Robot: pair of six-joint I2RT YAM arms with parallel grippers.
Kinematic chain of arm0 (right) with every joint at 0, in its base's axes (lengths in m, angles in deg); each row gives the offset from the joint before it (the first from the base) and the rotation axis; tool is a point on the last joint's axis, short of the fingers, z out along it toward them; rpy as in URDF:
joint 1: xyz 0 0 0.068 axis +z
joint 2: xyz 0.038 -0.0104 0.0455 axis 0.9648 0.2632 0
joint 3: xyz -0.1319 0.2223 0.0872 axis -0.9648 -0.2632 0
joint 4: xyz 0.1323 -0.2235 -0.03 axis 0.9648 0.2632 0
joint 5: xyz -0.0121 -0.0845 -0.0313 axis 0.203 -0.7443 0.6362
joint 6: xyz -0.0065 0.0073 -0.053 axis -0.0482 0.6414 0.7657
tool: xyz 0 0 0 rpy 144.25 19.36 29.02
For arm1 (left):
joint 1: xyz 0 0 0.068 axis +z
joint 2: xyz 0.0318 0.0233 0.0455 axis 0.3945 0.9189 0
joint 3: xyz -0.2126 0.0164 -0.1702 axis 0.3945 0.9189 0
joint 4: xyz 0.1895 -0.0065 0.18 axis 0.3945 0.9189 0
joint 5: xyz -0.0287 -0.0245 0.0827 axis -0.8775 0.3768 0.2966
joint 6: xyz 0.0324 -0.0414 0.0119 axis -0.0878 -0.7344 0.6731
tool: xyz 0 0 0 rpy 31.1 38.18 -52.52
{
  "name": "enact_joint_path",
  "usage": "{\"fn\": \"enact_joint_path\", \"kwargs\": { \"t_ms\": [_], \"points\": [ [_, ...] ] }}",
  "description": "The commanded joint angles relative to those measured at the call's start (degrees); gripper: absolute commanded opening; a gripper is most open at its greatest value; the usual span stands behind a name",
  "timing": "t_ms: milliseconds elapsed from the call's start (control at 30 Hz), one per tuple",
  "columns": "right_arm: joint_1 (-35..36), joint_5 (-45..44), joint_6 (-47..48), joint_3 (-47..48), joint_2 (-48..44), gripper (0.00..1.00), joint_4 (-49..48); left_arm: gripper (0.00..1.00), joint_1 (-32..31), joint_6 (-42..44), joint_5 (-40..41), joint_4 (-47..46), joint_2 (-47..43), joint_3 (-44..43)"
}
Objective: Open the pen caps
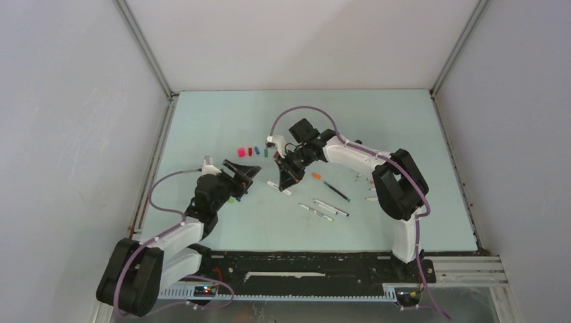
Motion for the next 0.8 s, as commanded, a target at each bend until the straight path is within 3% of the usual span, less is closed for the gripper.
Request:
{"fn": "enact_joint_path", "kwargs": {
  "t_ms": [0, 200, 300, 400, 567, 667, 700, 767],
  "points": [
    [0.16, 5.15, -1.89, 0.68, -2.48, 0.00, -1.67, 0.84, -1.62, -1.82, -2.21, -7.98, 2.37, -1.86],
    [0.92, 5.92, -2.43, 1.02, -2.59, 0.00, -1.77, 0.72, -3.62, -2.70, -1.81, -10.44, 6.21, -2.55],
    [1.03, 5.85, -2.64, 1.03, -2.54, 0.00, -1.82, 0.61, -4.15, -3.18, -1.88, -11.57, 7.74, -2.70],
    [1.20, 5.60, -2.66, 1.01, -2.26, 0.00, -1.84, 0.45, -4.60, -3.38, -2.04, -11.98, 8.71, -3.08],
    [1.53, 4.81, -2.79, 1.11, -2.24, 0.00, -1.83, 0.07, -5.13, -3.40, -3.08, -13.60, 9.73, -3.54],
    [1.52, 4.65, -3.03, 1.33, -2.33, 0.00, -1.84, 0.00, -5.50, -3.55, -3.58, -14.96, 10.21, -3.47],
    [1.40, 4.66, -3.28, 1.49, -2.29, 0.04, -1.85, 0.00, -5.67, -3.50, -3.70, -15.31, 10.33, -3.49],
    [1.21, 4.78, -3.97, 1.86, -2.12, 0.27, -1.82, 0.00, -6.02, -3.47, -3.82, -16.02, 10.67, -3.62]
  ]
}}
